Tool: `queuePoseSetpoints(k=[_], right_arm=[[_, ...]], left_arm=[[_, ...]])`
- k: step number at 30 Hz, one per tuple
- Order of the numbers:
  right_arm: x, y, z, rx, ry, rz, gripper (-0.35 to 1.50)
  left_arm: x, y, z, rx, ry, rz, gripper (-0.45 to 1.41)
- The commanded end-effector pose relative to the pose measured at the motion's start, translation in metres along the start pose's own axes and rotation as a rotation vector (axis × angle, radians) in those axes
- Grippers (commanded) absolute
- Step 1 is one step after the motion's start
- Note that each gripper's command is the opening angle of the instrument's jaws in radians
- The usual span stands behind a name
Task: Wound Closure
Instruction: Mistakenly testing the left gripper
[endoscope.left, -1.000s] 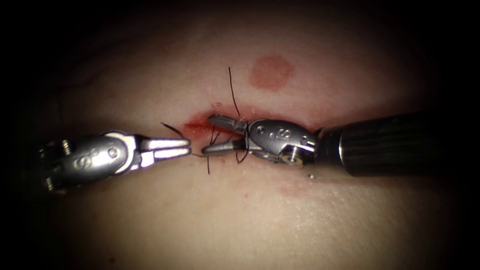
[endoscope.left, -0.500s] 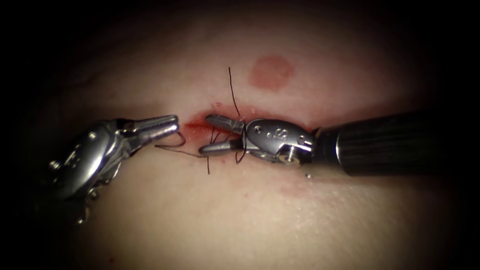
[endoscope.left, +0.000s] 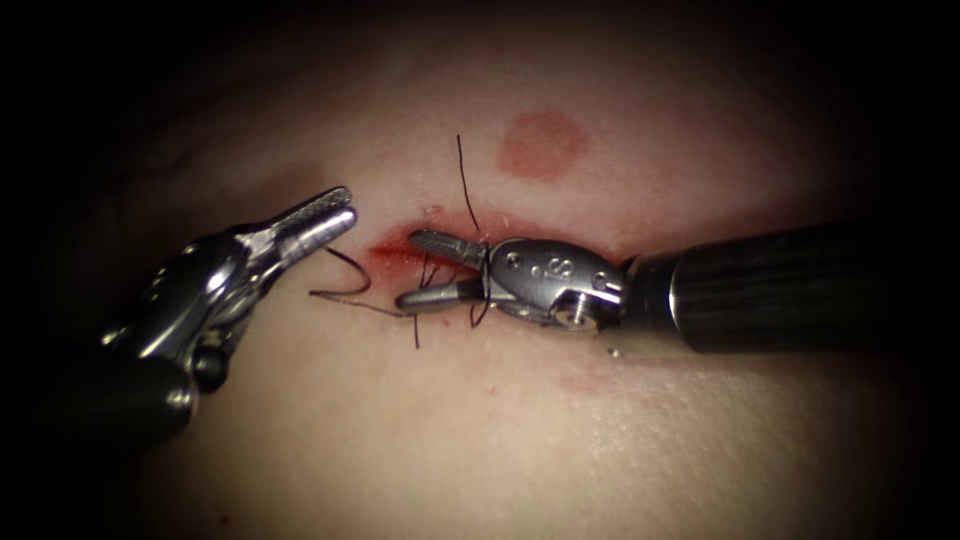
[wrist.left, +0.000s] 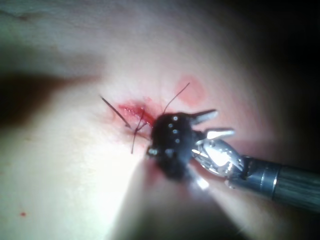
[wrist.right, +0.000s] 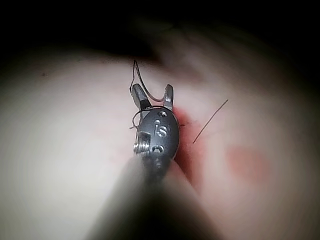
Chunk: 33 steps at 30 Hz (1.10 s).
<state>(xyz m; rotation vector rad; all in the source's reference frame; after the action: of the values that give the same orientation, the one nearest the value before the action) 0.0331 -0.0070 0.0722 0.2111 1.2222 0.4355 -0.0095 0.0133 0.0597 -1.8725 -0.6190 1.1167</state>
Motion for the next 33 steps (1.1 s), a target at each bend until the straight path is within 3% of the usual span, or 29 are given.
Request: queuePoseSetpoints(k=[1,5,10,16,23,24,26,27,33], right_arm=[[-0.0005,-0.0003,0.0006,0.002,0.000,0.001,0.84],[-0.0005,-0.0003,0.0005,0.004,0.001,0.001,0.84],[-0.0005,-0.0003,0.0005,0.004,0.000,0.001,0.83],[-0.0005,-0.0003,0.0005,0.003,0.000,0.001,0.83],[-0.0005,-0.0003,0.0005,0.004,0.001,0.001,0.83],[-0.0005,-0.0003,0.0005,0.004,0.001,0.001,0.83],[-0.0005,-0.0003,0.0005,0.004,0.001,0.001,0.83],[-0.0005,-0.0004,0.0005,0.004,0.001,0.001,0.83],[-0.0005,-0.0004,0.0004,0.004,0.001,0.001,0.83]], left_arm=[[-0.0010,-0.0005,0.0005,-0.020,-0.003,-0.002,0.60],[-0.0014,-0.0004,0.0010,-0.060,-0.006,0.101,0.71],[-0.0017,0.0000,0.0014,-0.138,-0.093,0.276,0.75],[-0.0016,0.0000,0.0018,0.005,-0.270,0.588,0.78],[-0.0020,0.0016,0.0022,0.063,-0.337,0.687,0.78],[-0.0021,0.0022,0.0020,0.052,-0.339,0.687,0.34],[-0.0020,0.0029,0.0013,-0.081,-0.351,0.668,-0.23],[-0.0017,0.0030,0.0013,-0.089,-0.380,0.662,-0.35],[-0.0012,0.0031,0.0002,-0.095,-0.395,0.603,-0.35]])
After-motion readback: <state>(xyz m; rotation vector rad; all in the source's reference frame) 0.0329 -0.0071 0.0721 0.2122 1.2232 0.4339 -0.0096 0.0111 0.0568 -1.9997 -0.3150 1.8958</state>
